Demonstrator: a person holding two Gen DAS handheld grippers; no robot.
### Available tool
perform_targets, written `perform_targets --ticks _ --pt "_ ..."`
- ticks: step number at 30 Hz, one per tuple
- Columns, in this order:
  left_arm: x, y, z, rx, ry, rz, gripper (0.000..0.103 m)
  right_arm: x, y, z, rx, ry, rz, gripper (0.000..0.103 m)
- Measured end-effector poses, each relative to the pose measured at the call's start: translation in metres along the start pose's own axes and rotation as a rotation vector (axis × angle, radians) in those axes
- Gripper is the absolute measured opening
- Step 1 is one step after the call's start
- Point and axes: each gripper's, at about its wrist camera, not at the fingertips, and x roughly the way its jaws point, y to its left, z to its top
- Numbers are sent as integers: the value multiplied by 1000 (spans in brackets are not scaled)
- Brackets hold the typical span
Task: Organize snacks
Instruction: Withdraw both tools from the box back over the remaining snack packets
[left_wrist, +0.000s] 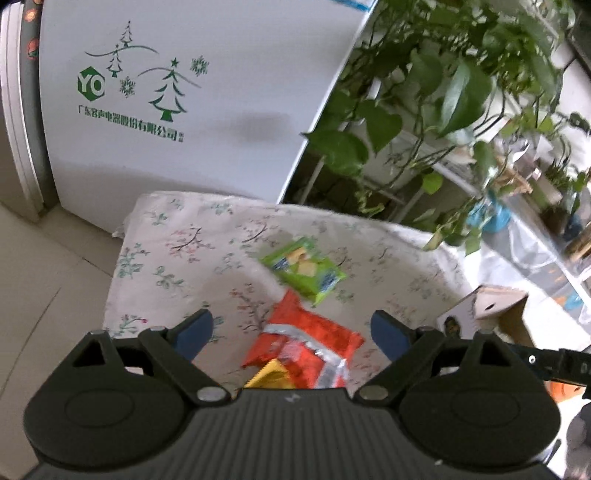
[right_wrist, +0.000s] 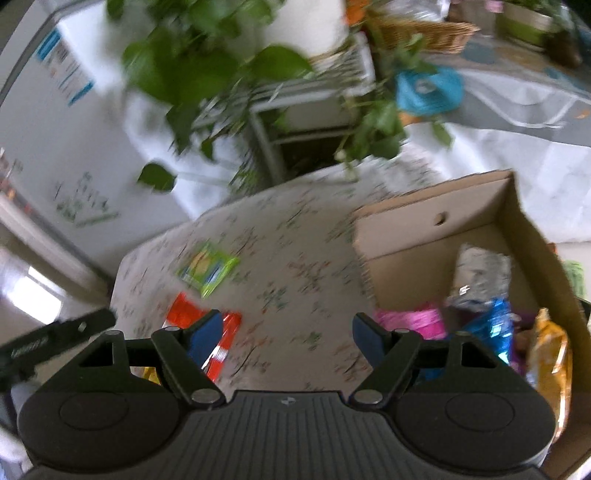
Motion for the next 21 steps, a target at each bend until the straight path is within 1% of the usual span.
perform_targets --ticks 2,4,10,12,17,20,21 --pt "2 5 -2 10 9 24 92 5 7 -3 -19 24 11 82" --pt "6 8 -7 24 35 35 92 11 12 -4 -34 40 13 82" --pt "27 5 -30 81 126 52 92 16 20 -3 -17 35 -3 82" --pt "36 4 -36 69 149 61 92 19 25 -2 -12 33 -1 82" --pt "50 4 -43 1 151 84 92 34 40 -1 -21 53 4 82" --pt "58 2 -51 -14 194 91 92 47 47 -1 -16 70 5 82" --pt "58 2 -54 -11 196 94 92 51 51 -1 -18 75 6 82"
